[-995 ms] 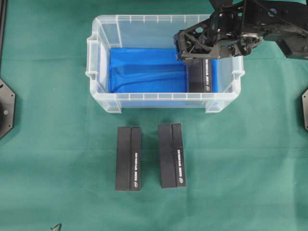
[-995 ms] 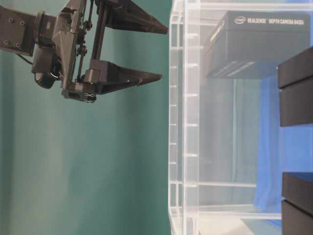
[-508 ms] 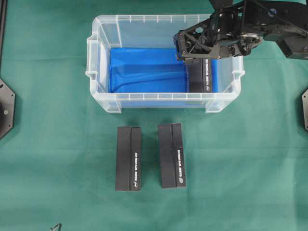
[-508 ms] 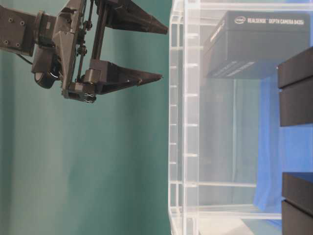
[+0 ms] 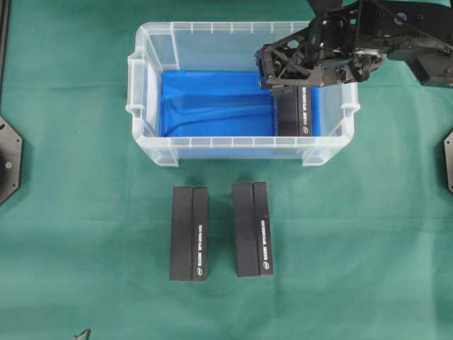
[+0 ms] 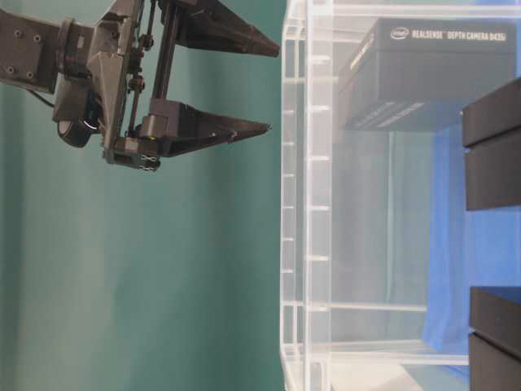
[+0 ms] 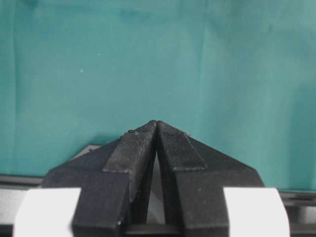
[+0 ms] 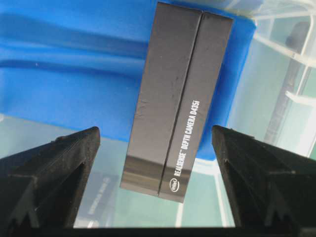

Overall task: Take the box out of the case with the right arm.
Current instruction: 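Move the open right gripper over the right black box in the case, then lower the right gripper around the right box and close it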

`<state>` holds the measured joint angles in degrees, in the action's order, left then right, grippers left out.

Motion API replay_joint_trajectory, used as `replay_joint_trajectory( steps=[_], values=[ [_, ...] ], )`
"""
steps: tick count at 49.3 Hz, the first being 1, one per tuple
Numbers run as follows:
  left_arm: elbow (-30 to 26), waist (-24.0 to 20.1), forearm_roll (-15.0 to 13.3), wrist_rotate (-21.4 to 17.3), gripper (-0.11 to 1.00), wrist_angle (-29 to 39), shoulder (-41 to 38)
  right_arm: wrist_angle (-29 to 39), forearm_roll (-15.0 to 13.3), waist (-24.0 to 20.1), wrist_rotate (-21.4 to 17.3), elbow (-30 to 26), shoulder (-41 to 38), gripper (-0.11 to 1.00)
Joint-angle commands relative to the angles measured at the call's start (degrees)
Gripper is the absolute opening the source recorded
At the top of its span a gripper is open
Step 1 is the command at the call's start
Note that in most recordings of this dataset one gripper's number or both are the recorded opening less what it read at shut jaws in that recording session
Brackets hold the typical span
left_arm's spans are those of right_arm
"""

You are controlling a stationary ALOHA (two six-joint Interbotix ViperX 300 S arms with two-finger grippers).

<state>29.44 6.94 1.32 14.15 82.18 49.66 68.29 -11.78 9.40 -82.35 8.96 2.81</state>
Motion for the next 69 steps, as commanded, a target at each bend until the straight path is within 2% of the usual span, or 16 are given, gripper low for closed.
replay_joint_trajectory(
  steps=[1, 26, 37, 49, 69],
  values=[
    [-0.6, 0.2, 0.0, -0.1, 0.02, -0.3, -0.3, -0.3, 0.0, -0.2, -0.1, -0.6, 0.7, 0.91],
    [-0.6, 0.3, 0.0, 0.0, 0.02, -0.3, -0.3, -0.2, 0.0, -0.2, -0.3, -0.4, 0.6, 0.91],
    [-0.6, 0.3, 0.0, 0.0, 0.02, -0.3, -0.3, -0.4, 0.0, -0.2, -1.1, 1.4, -0.4, 0.91],
    [-0.6, 0.3, 0.0, 0.0, 0.02, -0.3, -0.3, -4.5, 0.0, -0.2, -1.4, 3.3, -2.6, 0.91],
    [-0.6, 0.3, 0.0, 0.0, 0.02, -0.3, -0.4, -6.9, -0.3, 0.1, -1.4, 4.9, -6.1, 0.91]
  ],
)
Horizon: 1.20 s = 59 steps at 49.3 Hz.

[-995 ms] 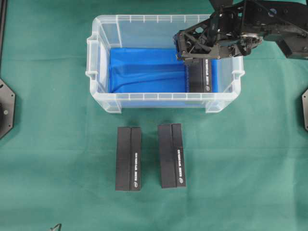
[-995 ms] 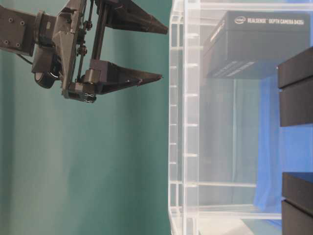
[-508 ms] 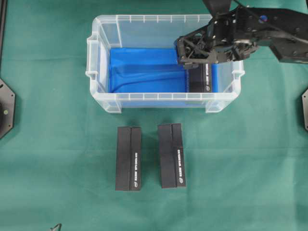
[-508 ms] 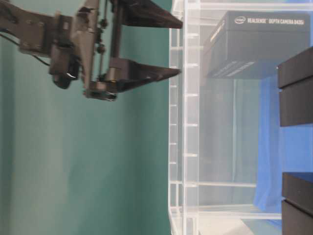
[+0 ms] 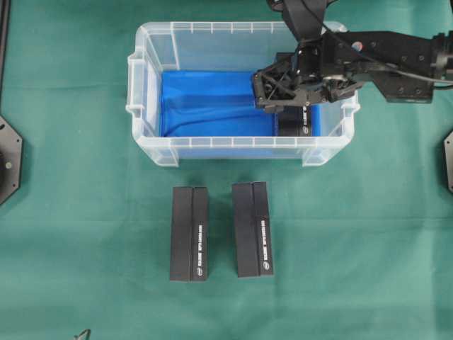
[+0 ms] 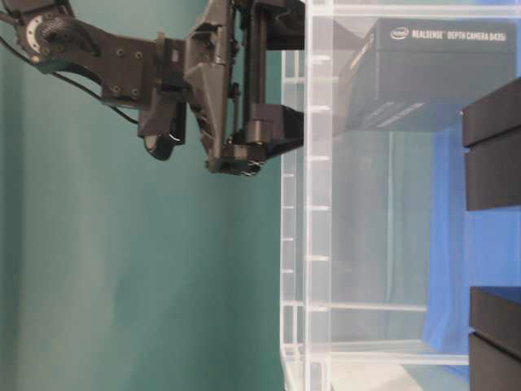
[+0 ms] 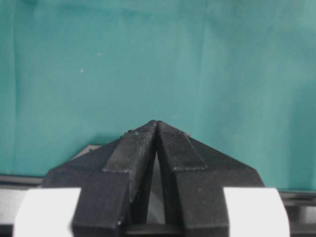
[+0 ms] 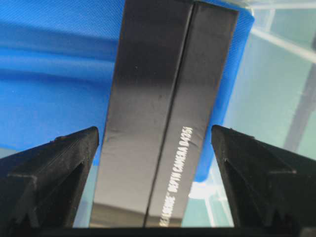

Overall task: Take the box out of the case with the right arm.
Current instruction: 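Lower the right gripper around the right box and close it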

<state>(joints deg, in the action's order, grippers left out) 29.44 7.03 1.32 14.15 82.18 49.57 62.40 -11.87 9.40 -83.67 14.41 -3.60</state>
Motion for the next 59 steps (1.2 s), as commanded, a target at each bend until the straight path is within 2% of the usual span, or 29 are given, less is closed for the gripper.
replay_joint_trajectory(
  steps=[1, 48, 52, 57, 59],
  values=[
    [-0.6, 0.1, 0.0, 0.0, 0.02, -0.2, -0.3, -1.2, -0.1, 0.2, -0.1, -0.5, 0.3, 0.91],
    [-0.6, 0.1, 0.0, 0.0, 0.02, -0.3, -0.1, -2.5, 0.4, 0.4, -2.2, -0.5, -1.7, 0.9],
    [-0.6, 0.2, 0.1, 0.0, 0.02, -0.3, -0.2, -2.3, 0.5, 0.3, -2.2, -0.6, -1.7, 0.87],
    [-0.6, 0.1, 0.1, 0.0, 0.02, -0.2, -0.1, -1.7, 0.5, 0.2, -2.2, -0.6, -1.7, 0.66],
    [-0.6, 0.2, 0.0, 0.0, 0.02, -0.3, -0.1, -1.8, 0.5, 0.0, -2.2, -0.7, -1.7, 0.66]
  ],
)
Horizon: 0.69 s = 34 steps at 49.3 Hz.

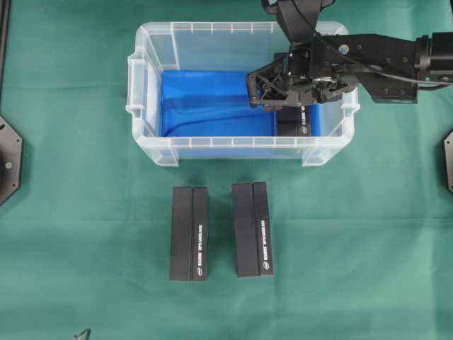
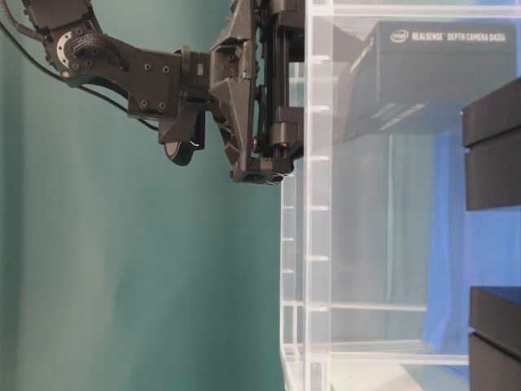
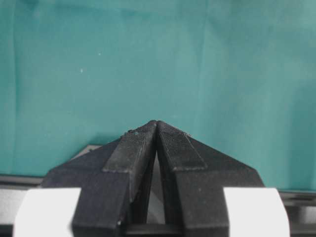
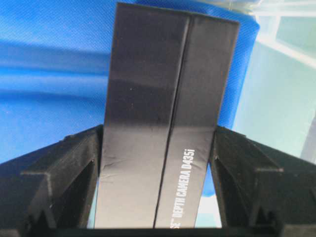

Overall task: Take the box out of the case with the right arm.
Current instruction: 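Lower the right gripper around the right box and close it, then lift the right black box up out of the case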

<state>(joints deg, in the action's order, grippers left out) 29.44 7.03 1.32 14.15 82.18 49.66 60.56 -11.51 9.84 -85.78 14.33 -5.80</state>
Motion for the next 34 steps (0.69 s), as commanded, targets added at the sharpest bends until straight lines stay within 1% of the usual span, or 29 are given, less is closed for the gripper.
replay_joint_trajectory(
  steps=[1, 13, 21, 34],
  values=[
    [-0.6, 0.1, 0.0, 0.0, 0.02, -0.3, -0.3, 0.1, 0.2, -0.5, 0.0, -0.5, 0.5, 0.66],
    [-0.4, 0.2, 0.1, -0.1, 0.02, -0.3, -0.3, 0.2, 0.0, -0.7, 0.1, -1.3, 0.7, 0.66],
    [-0.4, 0.2, 0.1, -0.1, 0.02, -0.3, -0.2, 0.9, -0.7, -0.7, 0.0, -2.8, 2.3, 0.66],
    [-0.4, 0.2, 0.1, -0.1, 0.02, -0.2, -0.2, 9.5, -3.1, -0.9, 0.4, -9.0, 6.0, 0.66]
  ],
)
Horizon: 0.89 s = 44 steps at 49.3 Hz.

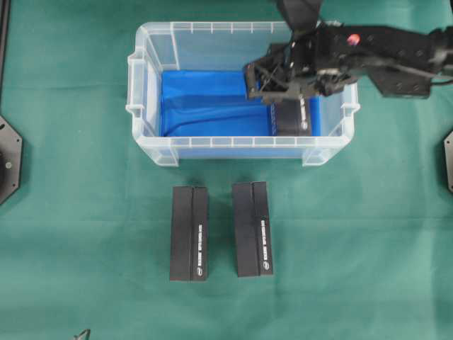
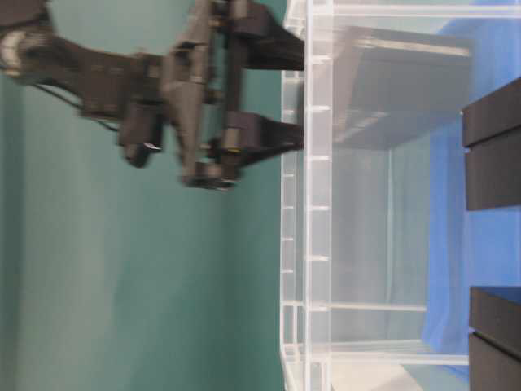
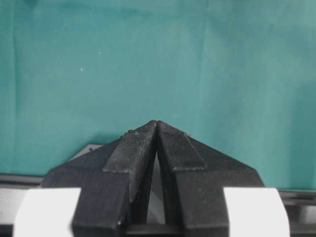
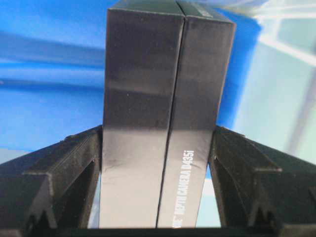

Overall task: Take the box out of the case with the right arm.
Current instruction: 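Lift the right black box up out of the case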

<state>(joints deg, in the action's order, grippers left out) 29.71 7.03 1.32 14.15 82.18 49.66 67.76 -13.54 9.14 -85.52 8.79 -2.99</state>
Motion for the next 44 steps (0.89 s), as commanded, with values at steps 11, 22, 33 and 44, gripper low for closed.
replay_joint_trajectory(
  steps=[11, 22, 33, 44],
  values=[
    [-0.6, 0.1, 0.1, -0.1, 0.02, -0.3, -0.3, 10.5, -4.0, -1.2, 0.3, -9.8, 5.3, 0.66],
    [-0.6, 0.1, 0.0, -0.1, 0.02, -0.3, -0.2, 16.6, -5.4, -2.5, 1.1, -14.8, 5.4, 0.66],
    [-0.6, 0.1, 0.0, -0.1, 0.02, -0.3, -0.2, 18.8, -6.2, -3.0, 1.1, -17.5, 5.4, 0.66],
    [-0.6, 0.1, 0.0, -0.1, 0.02, -0.2, -0.2, 19.8, -6.2, -3.1, 1.1, -18.4, 5.4, 0.66]
  ],
)
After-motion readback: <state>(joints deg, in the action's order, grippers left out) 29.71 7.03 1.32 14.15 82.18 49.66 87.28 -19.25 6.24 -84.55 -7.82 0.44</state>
